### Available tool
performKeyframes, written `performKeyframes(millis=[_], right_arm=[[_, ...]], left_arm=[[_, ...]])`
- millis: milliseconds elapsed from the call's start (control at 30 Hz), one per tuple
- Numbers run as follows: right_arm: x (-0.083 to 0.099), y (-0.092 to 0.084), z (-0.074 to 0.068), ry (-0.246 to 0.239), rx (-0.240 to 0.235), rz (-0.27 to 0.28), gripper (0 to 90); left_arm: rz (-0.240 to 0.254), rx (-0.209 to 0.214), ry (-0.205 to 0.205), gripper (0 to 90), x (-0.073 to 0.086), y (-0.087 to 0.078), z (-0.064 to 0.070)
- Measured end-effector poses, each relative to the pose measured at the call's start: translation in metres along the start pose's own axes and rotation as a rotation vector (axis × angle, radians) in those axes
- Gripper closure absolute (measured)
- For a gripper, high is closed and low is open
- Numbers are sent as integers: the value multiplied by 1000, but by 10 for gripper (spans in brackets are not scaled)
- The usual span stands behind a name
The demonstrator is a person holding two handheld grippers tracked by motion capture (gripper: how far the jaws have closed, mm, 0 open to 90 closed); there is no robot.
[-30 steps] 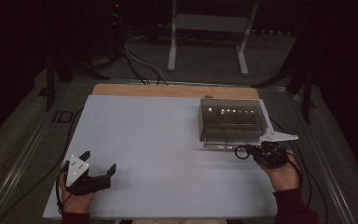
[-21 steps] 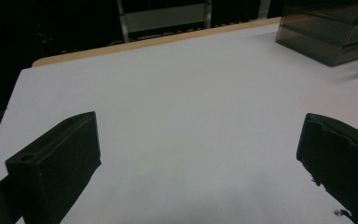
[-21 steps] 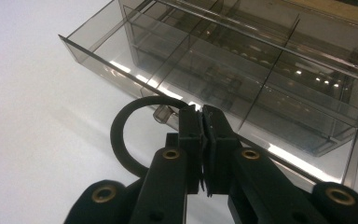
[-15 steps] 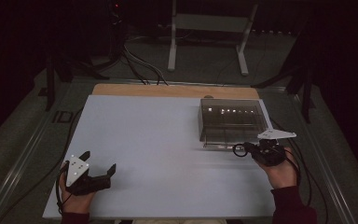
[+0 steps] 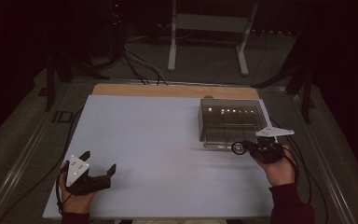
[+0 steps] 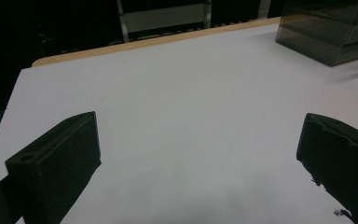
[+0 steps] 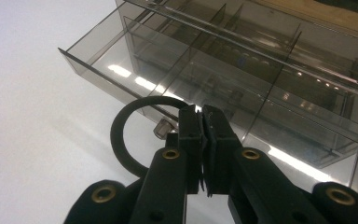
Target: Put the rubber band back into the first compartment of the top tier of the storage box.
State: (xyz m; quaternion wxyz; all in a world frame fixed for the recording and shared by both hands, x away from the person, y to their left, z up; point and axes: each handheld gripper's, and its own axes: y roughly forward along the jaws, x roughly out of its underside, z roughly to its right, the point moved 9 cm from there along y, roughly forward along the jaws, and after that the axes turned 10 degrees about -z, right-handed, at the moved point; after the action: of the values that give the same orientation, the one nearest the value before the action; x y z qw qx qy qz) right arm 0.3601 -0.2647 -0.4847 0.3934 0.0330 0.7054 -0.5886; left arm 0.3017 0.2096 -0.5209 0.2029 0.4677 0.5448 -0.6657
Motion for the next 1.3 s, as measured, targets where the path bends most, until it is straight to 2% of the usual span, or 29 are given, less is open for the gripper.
performKeyframes(millis=[700, 1300], right_arm=[[-8, 3, -2, -8, -2, 0, 876], [-19, 7, -8, 0, -21, 25, 876]], left_arm=[[0, 1, 1, 5, 0, 0, 0], [-1, -1, 4, 5, 0, 0, 0]])
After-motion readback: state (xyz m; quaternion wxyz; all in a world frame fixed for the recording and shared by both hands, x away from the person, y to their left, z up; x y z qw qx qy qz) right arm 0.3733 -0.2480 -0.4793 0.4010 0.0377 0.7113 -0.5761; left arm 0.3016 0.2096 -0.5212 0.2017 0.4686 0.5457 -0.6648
